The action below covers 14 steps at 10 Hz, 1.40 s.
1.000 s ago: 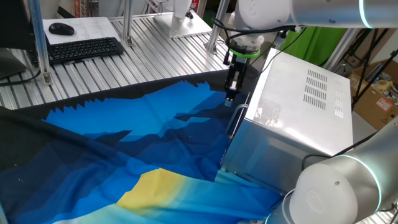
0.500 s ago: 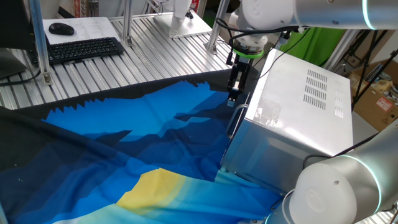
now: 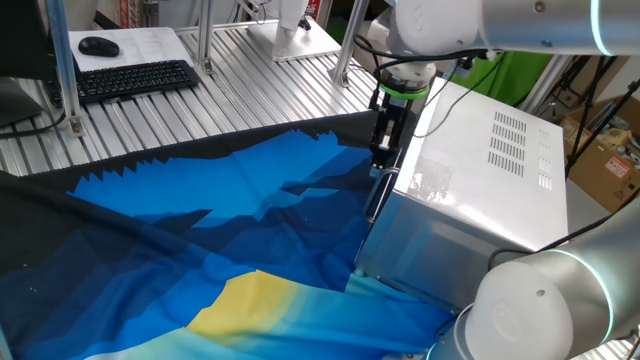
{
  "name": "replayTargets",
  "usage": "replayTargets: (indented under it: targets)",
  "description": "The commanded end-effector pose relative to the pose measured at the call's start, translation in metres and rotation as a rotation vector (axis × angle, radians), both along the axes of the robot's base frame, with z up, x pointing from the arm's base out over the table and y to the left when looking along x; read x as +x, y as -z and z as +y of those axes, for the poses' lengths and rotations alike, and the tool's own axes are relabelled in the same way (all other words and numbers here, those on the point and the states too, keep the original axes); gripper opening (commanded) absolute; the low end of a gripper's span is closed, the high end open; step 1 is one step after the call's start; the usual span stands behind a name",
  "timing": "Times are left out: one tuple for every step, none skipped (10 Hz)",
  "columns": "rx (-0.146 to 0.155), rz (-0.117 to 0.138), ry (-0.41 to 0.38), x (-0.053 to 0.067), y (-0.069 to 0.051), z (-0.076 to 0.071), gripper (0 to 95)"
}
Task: Open the microwave door
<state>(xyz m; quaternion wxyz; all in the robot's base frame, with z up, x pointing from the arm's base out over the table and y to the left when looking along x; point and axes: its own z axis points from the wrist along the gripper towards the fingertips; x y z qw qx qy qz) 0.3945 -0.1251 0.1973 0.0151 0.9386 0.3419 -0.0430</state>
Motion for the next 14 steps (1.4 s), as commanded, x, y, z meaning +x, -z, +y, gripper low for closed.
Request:
replayTargets:
  targets:
    - [0.011,0.005,0.004,0.004,0.001,0.000,38.0]
    - [-0.002,0.007,0.007,0.002,0.001,0.000,38.0]
    - [-0.006,0.009,-0.001,-0.002,0.001,-0.001,38.0]
    - [-0.005,0.008,-0.005,-0.006,0.002,-0.002,38.0]
    - [-0.011,0.008,-0.005,-0.008,0.002,-0.002,38.0]
    - [-0.019,0.009,-0.002,-0.010,0.002,-0.003,38.0]
    - [-0.036,0.017,-0.008,-0.011,0.002,-0.003,38.0]
    - [-0.039,0.019,-0.010,-0.012,0.002,-0.003,38.0]
    - [-0.041,0.019,-0.010,-0.012,0.002,-0.003,38.0]
    - [-0.050,0.018,-0.011,-0.012,0.002,-0.003,38.0]
    - [-0.046,0.015,-0.015,-0.012,0.002,-0.003,38.0]
    - [-0.048,0.010,-0.014,-0.011,0.002,-0.002,38.0]
    - [-0.050,0.008,-0.010,-0.010,0.005,-0.003,38.0]
    - [-0.051,0.006,-0.012,-0.009,0.007,-0.003,38.0]
